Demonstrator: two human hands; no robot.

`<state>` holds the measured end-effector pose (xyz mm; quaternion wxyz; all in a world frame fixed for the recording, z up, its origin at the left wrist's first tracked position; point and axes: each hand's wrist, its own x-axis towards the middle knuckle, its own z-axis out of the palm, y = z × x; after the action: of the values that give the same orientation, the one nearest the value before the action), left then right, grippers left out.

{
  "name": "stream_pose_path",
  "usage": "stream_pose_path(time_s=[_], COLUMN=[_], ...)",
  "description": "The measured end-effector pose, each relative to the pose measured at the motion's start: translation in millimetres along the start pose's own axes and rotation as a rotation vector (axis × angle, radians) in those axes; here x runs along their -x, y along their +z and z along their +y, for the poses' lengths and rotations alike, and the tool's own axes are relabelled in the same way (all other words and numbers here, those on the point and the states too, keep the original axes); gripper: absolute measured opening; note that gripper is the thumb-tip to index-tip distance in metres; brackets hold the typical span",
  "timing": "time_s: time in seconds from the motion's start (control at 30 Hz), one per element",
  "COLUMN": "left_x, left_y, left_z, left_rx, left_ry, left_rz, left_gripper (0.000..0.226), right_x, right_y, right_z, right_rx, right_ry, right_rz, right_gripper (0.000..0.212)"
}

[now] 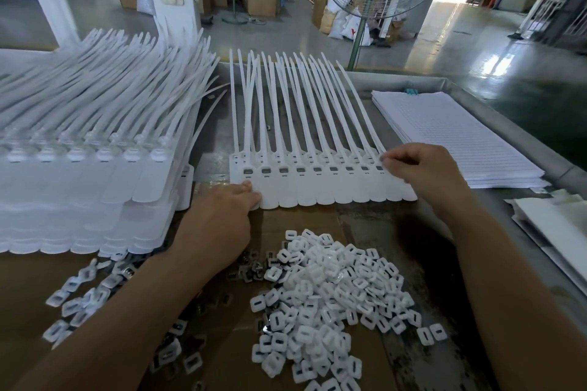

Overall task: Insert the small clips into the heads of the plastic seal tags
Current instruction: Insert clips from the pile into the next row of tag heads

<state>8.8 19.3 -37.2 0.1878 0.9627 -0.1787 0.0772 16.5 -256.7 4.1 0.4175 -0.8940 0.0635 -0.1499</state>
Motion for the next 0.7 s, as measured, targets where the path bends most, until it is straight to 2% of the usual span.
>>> stream_pose_path(time_s=[0.1,0.2,0.33,0.7], left_x=[0.0,0.2,0.7,0.8], left_y=[0.1,0.2,0.1,-0.1], left_z=[0.3,0.2,0.2,0.8], left_rx=[-0.005,-0.005,-0.011,0.011], left_ry=[-0.006,-0.018,-0.014,-0.007], left_rz=[-0.008,-0.014,-0.015,-0.017], left_gripper=[0.047,0.049,0.048,0.049], right_x=[16.6,25.8,29.0,32.3], right_y=[5.5,17.1,26.1,32.9], right_z=[-26.1,-38.3,-38.1,-40.5], right_rx=[0.131,0.216,0.212,0.249], right_ry=[-0.146,-0.2,-0.181,-0.149], right_rz=[-0.453,-0.697,-0.783,-0.812], right_gripper=[0.012,0.016,0.017,0.012])
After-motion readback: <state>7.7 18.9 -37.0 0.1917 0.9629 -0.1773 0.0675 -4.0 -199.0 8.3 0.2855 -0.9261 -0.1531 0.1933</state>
